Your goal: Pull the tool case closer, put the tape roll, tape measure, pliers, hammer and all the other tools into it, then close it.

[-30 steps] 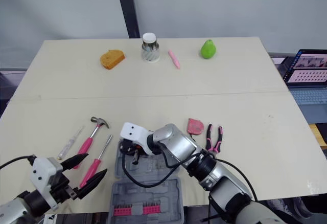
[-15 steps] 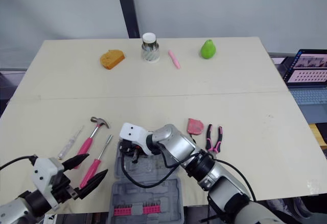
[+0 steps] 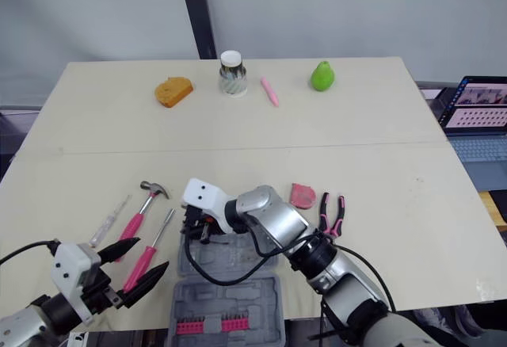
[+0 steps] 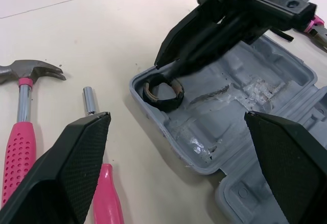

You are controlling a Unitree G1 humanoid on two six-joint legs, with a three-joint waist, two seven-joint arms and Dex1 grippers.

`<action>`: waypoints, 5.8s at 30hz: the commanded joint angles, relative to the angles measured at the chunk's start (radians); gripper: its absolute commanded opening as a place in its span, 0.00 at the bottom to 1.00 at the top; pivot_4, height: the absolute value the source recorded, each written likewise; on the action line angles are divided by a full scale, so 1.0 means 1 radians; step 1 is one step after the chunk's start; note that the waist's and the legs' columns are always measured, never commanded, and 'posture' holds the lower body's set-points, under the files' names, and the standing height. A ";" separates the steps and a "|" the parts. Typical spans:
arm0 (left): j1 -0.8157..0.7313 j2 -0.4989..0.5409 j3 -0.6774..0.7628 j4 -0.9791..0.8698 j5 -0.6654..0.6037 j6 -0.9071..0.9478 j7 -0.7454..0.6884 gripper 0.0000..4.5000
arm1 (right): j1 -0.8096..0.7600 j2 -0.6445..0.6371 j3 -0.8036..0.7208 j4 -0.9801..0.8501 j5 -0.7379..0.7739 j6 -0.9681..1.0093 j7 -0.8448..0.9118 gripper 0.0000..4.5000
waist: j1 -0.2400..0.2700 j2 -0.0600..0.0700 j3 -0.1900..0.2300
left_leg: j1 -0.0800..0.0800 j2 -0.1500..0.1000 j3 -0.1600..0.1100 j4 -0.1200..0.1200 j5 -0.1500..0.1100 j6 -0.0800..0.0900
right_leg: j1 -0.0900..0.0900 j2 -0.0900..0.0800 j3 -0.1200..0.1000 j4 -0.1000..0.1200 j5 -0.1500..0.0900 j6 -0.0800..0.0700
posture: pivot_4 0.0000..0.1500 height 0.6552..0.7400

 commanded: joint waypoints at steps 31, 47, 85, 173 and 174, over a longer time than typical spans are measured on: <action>-0.032 0.003 -0.021 0.018 0.025 -0.022 0.005 1.00 | 0.043 0.074 -0.035 0.200 -0.043 -0.236 -0.025 0.18 | -0.001 0.000 0.000 | 0.000 0.001 0.000 0.000 0.000 0.000 | 0.000 0.000 0.000 0.000 0.000 0.000 | 1.00 1.00; -0.044 -0.001 -0.033 0.017 0.033 -0.020 0.012 1.00 | 0.051 0.089 -0.011 0.335 -0.129 -0.331 -0.030 0.18 | -0.001 0.000 0.000 | 0.000 0.001 0.000 0.000 0.000 0.000 | 0.000 0.001 0.000 0.000 0.000 0.000 | 1.00 1.00; -0.275 0.157 0.085 0.349 -0.038 -0.014 -0.103 1.00 | 0.274 -0.312 -0.471 -0.373 0.287 0.037 0.113 0.18 | 0.025 0.001 -0.001 | 0.001 0.002 0.001 0.001 -0.001 0.000 | 0.001 0.002 0.000 0.000 0.000 -0.001 | 1.00 1.00; -0.891 0.132 -0.597 0.367 0.077 -0.025 -0.333 1.00 | 0.598 -0.357 -0.479 -0.570 0.215 0.377 -0.549 0.59 | 0.051 0.000 0.000 | 0.007 0.005 0.015 0.003 -0.005 0.001 | 0.000 0.003 0.006 0.000 0.000 -0.001 | 1.00 1.00; -0.891 0.128 -0.599 0.365 0.079 -0.024 -0.329 1.00 | 0.595 -0.354 -0.478 -0.560 0.212 0.371 -0.549 0.59 | 0.051 0.000 0.000 | 0.007 0.005 0.015 0.003 -0.004 0.001 | 0.000 0.003 0.006 0.000 0.000 -0.001 | 1.00 1.00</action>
